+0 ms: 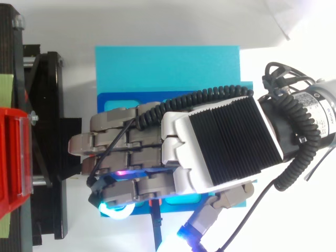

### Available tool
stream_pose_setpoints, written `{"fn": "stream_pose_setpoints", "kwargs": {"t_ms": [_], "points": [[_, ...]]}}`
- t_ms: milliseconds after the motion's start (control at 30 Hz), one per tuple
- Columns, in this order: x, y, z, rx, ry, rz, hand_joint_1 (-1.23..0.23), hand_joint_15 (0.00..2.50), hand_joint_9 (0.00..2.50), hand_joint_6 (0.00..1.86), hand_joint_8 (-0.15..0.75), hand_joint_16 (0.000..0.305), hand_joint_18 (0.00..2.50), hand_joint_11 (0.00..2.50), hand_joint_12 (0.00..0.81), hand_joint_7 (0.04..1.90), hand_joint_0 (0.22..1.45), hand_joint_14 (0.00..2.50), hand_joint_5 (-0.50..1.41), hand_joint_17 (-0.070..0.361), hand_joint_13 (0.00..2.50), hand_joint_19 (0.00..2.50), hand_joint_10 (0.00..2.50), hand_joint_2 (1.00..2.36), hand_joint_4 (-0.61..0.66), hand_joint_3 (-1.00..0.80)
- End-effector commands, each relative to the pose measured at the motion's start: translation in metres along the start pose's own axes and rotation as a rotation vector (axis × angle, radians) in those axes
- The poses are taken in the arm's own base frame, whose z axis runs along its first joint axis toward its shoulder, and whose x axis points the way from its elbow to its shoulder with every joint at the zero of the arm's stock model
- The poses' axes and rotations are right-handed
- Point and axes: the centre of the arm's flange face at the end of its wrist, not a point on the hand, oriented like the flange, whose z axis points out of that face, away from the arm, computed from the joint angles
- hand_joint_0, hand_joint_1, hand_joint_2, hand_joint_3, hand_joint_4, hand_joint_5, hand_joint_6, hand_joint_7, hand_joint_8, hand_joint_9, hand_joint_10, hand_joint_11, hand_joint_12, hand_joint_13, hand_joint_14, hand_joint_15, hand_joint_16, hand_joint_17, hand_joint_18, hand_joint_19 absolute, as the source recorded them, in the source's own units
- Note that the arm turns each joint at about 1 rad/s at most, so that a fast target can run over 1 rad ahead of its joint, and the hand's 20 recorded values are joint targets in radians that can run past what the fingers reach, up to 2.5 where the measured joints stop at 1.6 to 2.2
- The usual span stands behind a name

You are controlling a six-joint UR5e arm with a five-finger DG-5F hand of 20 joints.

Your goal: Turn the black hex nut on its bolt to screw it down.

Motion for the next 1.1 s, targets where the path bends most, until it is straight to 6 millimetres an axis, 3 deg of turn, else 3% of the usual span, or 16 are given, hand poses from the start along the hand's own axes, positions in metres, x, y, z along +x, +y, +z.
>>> {"fn": "stream_pose_setpoints", "kwargs": {"t_ms": [0, 1067], "points": [[0.0002, 0.0003, -0.0001, 0.0, 0.002, 0.0, -0.18, 0.04, 0.51, 0.5, 0.278, 0.053, 0.33, 0.33, 0.328, 1.13, 0.47, 0.0, -0.18, 0.119, 0.35, 0.23, 0.01, 1.0, 0.29, -0.5], [0.0008, 0.0002, 0.0001, 0.02, 0.002, -0.029, -0.18, 0.04, 0.51, 0.5, 0.275, 0.052, 0.33, 0.33, 0.326, 1.14, 0.47, 0.0, -0.18, 0.117, 0.35, 0.22, 0.01, 1.0, 0.29, -0.5]]}}
